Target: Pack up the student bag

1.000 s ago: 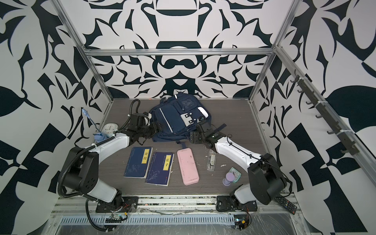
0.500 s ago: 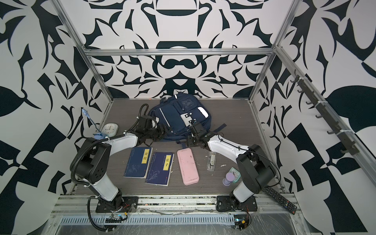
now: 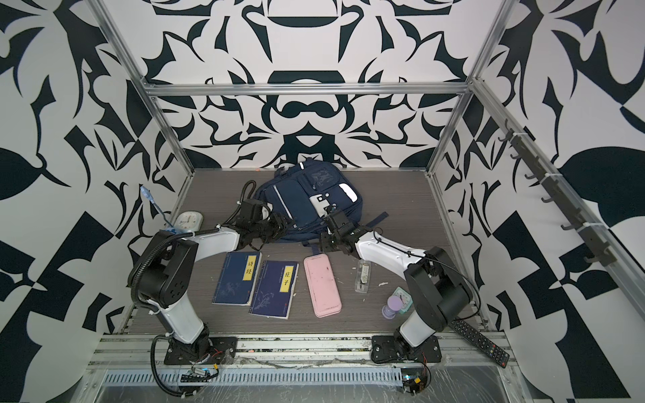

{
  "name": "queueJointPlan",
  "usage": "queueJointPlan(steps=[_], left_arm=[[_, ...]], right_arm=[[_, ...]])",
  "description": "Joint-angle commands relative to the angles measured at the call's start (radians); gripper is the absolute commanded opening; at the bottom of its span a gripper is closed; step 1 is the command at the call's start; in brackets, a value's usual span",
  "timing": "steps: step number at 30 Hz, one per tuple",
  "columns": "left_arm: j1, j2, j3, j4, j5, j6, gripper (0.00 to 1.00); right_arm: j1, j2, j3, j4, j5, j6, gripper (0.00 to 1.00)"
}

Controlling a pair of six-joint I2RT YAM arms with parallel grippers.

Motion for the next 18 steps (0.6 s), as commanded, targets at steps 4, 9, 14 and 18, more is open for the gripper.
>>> queueJointPlan(steps=[4,9,14,18], left_arm=[[0.001,0.05,0.078,0.024,-0.024,-0.027,0.5],[0.004,0.037,0.115,0.018,-0.014,-0.013,0.23],[0.005,-0.014,0.146,-0.047,-0.026,0.035,0.07],[0.011,-0.046,0.16,-0.077,-0.016,0.057,0.0]], right_arm=[[0.008,-0.012,0.012,0.022,0.012,-0.01,0.54],[0.01,-0.018,-0.001,0.036,0.026,-0.036,0.53],[0.009,-0.031,-0.032,0.08,0.067,-0.073,0.53],[0.01,-0.017,-0.033,0.112,0.069,-0.092,0.53]])
